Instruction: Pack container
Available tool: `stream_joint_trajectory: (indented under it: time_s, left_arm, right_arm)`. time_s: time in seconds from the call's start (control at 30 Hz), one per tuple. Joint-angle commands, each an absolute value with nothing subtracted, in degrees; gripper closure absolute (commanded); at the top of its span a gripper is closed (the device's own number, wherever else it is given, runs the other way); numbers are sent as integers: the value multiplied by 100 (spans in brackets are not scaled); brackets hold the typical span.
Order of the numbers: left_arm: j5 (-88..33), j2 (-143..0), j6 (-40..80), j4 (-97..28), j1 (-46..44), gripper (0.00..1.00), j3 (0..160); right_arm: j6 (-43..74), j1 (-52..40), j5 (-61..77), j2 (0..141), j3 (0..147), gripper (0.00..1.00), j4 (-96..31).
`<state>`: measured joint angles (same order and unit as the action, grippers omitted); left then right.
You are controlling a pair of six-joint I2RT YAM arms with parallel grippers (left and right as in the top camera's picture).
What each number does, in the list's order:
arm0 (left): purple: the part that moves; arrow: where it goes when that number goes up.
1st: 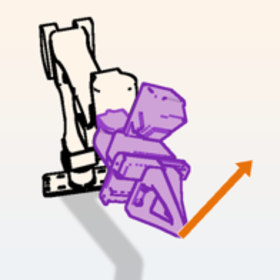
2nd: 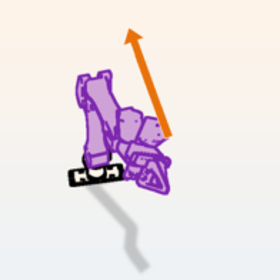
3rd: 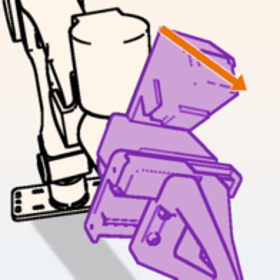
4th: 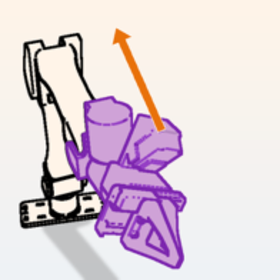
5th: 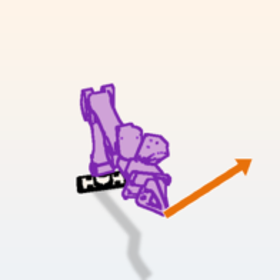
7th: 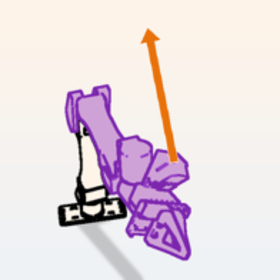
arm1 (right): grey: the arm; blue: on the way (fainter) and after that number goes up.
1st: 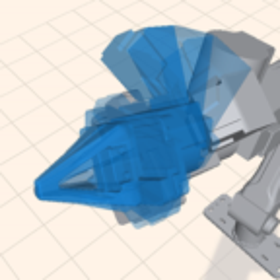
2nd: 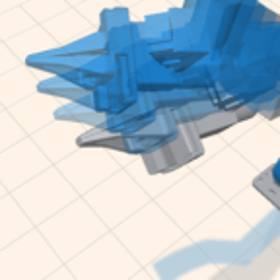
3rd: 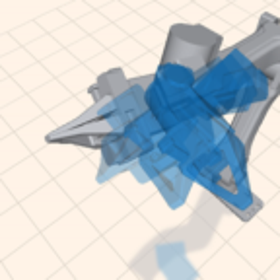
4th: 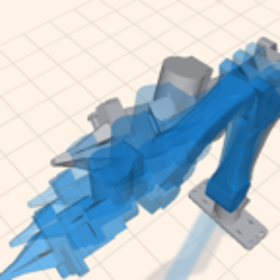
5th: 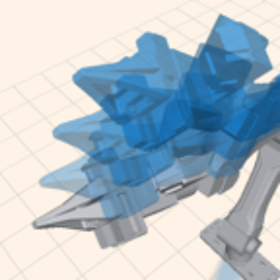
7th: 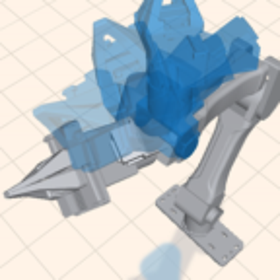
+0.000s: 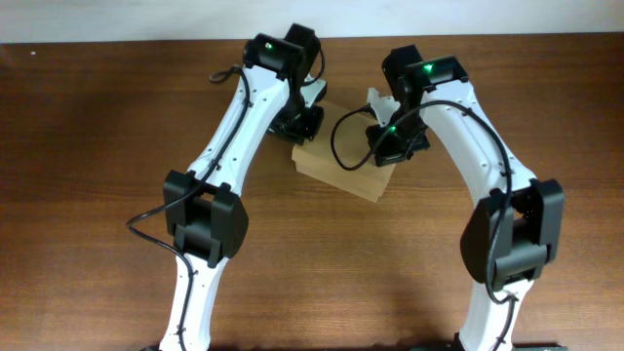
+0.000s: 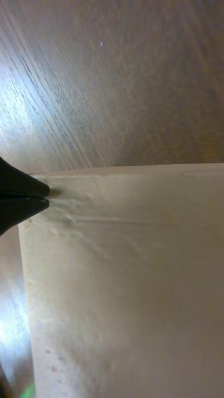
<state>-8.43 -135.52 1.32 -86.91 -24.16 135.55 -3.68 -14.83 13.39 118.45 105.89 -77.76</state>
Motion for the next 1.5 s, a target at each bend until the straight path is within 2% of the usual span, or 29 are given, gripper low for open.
stream_joint_trajectory:
  time_s: [0.0, 0.17, 0.4, 0.53, 0.67, 0.83, 1.03, 1.2, 1.47]
  left_arm:
    - [-934, -13531, 47, -8519, -2425, 98, 13072]
    - [-943, -13531, 45, -8243, -2425, 98, 12586]
    - [-698, -13517, 89, -8075, -2423, 99, 12807]
    - [-429, -13502, 86, -8263, -2397, 98, 13443]
    - [-196, -13498, 198, -8672, -2305, 99, 14593]
    - [252, -13498, 239, -8973, -2088, 99, 15633]
    - [436, -13487, 239, -9249, -1555, 99, 15797]
    - [434, -13487, 239, -9242, -1116, 98, 15797]
    - [434, -13487, 237, -9227, -945, 98, 15797]
  right_arm:
    - [-425, -1498, 1282, 12112, 10530, 96, -7730]
    - [-410, -1498, 1286, 12263, 10527, 96, -7684]
    - [-427, -1492, 1286, 12206, 10790, 96, -7566]
    - [-425, -1492, 1278, 12086, 11299, 96, -7655]
    - [-346, -1487, 670, 12033, 12248, 96, -8193]
    - [-134, -1125, 530, 12027, 12665, 96, -8416]
    - [-99, -329, 532, 12011, 12348, 96, -8619]
    - [-16, 329, 775, 11983, 11491, 96, -8302]
    - [-19, 281, 991, 11985, 10394, 96, -7688]
